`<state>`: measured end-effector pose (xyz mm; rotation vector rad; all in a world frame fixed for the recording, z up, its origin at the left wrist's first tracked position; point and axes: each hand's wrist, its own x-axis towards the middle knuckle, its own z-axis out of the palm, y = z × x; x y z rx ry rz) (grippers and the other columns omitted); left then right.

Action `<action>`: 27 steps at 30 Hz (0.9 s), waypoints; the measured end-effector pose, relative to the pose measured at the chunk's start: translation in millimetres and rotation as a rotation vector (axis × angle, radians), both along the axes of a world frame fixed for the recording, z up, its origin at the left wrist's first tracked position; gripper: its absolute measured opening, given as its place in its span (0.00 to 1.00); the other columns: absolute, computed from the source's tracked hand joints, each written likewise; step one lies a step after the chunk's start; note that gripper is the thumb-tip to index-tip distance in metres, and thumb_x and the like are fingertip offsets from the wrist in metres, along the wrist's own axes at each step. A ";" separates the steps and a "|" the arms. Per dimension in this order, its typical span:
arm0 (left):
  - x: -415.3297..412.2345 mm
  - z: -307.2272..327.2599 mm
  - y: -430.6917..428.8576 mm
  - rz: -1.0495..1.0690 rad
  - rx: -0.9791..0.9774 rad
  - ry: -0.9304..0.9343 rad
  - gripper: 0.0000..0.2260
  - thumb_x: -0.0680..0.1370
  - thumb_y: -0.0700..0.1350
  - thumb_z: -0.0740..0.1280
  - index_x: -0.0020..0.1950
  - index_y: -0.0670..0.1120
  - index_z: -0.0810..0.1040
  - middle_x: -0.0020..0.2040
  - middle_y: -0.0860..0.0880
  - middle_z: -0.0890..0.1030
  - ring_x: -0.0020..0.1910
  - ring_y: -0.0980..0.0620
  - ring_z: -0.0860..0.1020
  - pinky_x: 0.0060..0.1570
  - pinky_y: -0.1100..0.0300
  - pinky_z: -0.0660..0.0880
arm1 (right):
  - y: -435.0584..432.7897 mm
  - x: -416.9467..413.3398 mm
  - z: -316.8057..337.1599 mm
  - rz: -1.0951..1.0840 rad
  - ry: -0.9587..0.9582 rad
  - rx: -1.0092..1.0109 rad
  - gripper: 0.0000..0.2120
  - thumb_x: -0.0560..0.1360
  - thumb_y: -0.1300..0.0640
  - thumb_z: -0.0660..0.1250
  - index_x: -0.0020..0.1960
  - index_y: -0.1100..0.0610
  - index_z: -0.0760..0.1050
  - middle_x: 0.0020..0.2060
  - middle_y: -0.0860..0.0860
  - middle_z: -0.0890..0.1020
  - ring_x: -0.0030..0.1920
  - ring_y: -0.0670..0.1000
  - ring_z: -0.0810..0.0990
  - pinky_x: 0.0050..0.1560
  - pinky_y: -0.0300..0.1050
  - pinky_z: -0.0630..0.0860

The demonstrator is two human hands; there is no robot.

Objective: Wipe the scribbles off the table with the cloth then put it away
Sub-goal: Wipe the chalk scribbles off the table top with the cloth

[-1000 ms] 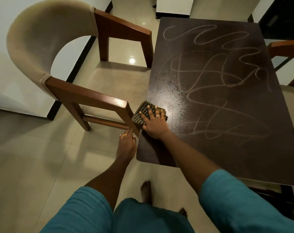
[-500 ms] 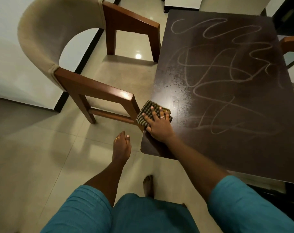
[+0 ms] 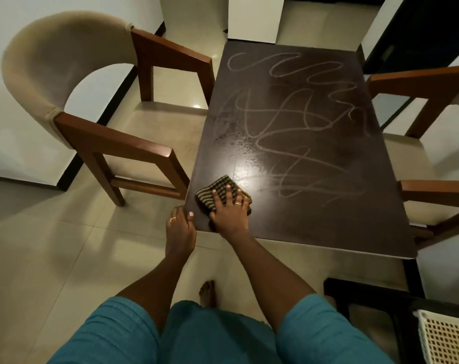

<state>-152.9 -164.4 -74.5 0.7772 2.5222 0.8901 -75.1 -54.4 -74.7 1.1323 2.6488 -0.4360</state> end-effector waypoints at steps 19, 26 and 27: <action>33.0 -6.2 16.0 -0.024 -0.131 0.044 0.24 0.81 0.45 0.54 0.74 0.38 0.53 0.75 0.38 0.58 0.72 0.37 0.58 0.71 0.42 0.59 | 146.8 249.6 8.8 -0.892 -0.143 0.027 0.29 0.81 0.45 0.51 0.78 0.50 0.45 0.77 0.61 0.46 0.74 0.69 0.47 0.71 0.68 0.47; 3.1 -14.0 -4.1 0.025 -0.143 0.021 0.22 0.81 0.43 0.53 0.73 0.38 0.56 0.75 0.39 0.58 0.72 0.38 0.58 0.70 0.43 0.60 | 103.3 152.6 2.3 -0.796 -0.076 0.061 0.29 0.80 0.45 0.53 0.78 0.51 0.50 0.77 0.62 0.50 0.74 0.70 0.50 0.69 0.68 0.50; 1.9 -15.2 -6.2 0.028 -0.138 0.017 0.21 0.81 0.43 0.53 0.73 0.38 0.56 0.75 0.39 0.58 0.72 0.38 0.58 0.71 0.43 0.60 | 94.6 137.0 1.7 -0.753 -0.070 0.066 0.29 0.80 0.45 0.53 0.78 0.51 0.50 0.77 0.61 0.50 0.74 0.70 0.49 0.69 0.68 0.50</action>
